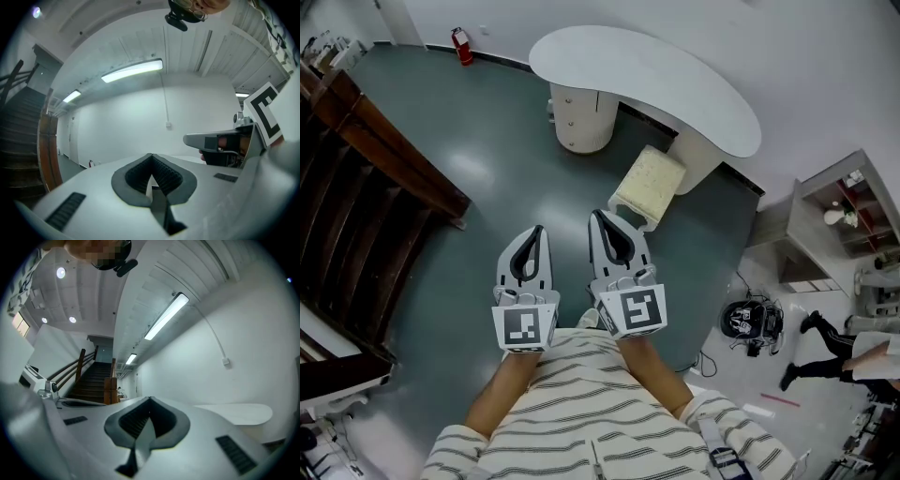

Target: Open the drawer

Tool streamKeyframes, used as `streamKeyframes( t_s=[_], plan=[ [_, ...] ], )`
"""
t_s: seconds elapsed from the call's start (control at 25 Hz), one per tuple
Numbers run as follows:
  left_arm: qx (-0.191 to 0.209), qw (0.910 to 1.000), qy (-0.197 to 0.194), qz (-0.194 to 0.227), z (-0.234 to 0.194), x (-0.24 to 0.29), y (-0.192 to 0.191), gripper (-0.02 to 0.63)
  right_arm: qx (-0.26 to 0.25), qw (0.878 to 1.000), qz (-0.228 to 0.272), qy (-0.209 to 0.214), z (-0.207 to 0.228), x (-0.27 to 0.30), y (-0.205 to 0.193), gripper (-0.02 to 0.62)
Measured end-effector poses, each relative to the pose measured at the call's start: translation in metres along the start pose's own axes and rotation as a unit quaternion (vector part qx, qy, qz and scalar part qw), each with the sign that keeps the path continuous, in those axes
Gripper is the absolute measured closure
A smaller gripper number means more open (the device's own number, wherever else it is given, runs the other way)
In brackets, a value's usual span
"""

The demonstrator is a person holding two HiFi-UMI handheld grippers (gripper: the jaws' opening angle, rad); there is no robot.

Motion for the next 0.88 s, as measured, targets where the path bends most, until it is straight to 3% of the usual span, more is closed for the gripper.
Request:
streamKeyframes(
  t_s=[0.16,0.4,0.88],
  plan=[
    [0.002,0.9999,0.012,-0.007,-0.008,0.011,-0.009,0.601,0.004,1.0,-0.004,-0.001,0.005,0.012,-0.008,0.581],
    [-0.001,1.0,-0.003,0.0,-0.029,0.052,-0.014,0.601,0.0,1.0,-0.007,-0.015,0.018,0.055,-0.015,0.581],
    [-0.018,0.9987,-0.046,0.01,-0.089,0.219,-0.01,0.601,-0.008,0.999,-0.011,-0.053,0.09,0.2,-0.013,0.581]
  ],
)
Point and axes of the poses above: the fingertips, and each gripper's own axes: x forward along the fingers, z to its right, y out of its top, the point moved 6 cm from there along -x, backward along the fingers, and after that the axes turned 7 degrees about y, right-handed, at the moved point
